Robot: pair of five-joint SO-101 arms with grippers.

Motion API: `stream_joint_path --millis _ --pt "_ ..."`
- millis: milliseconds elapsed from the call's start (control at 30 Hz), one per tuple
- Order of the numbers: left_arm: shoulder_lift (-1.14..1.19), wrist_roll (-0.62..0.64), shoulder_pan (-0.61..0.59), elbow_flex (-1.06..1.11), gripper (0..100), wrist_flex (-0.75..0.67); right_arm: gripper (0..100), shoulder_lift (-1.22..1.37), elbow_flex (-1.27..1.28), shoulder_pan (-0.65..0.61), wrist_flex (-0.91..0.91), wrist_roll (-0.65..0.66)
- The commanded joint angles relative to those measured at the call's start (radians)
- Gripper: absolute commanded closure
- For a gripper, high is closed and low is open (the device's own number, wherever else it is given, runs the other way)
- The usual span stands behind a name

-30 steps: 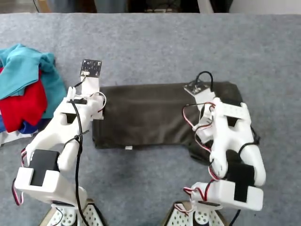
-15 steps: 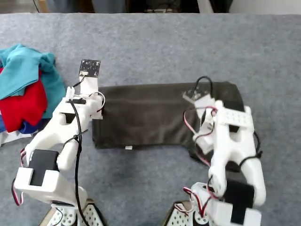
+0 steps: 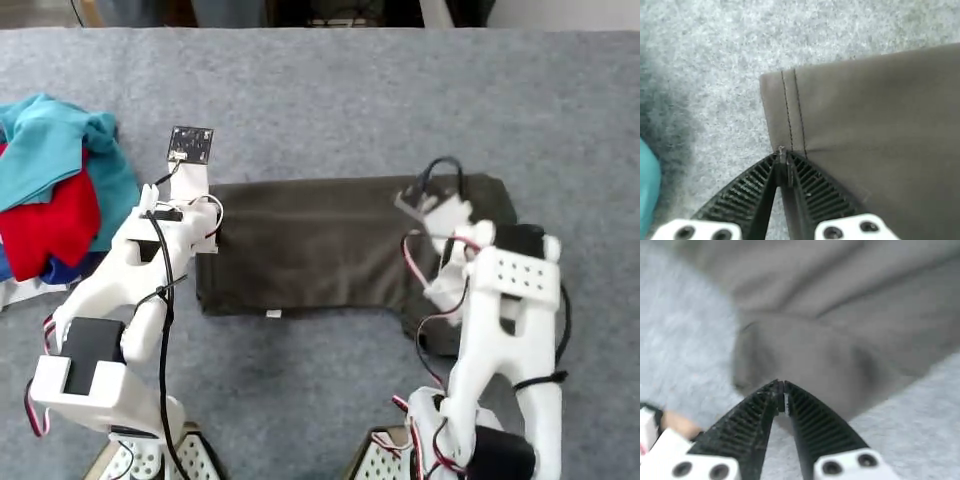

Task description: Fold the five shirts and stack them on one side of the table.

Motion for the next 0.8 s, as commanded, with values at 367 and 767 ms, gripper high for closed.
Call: stream_joint_path --millis 367,767 --pt "-0.003 -0.011 -0.013 -0.030 97 -0.009 98.5 0.317 0.050 0.120 -0.130 -0.048" --pt "-0.006 -0.011 -0.021 -0.030 97 -0.009 98.5 0.317 0.101 0.132 -0.129 -0.014"
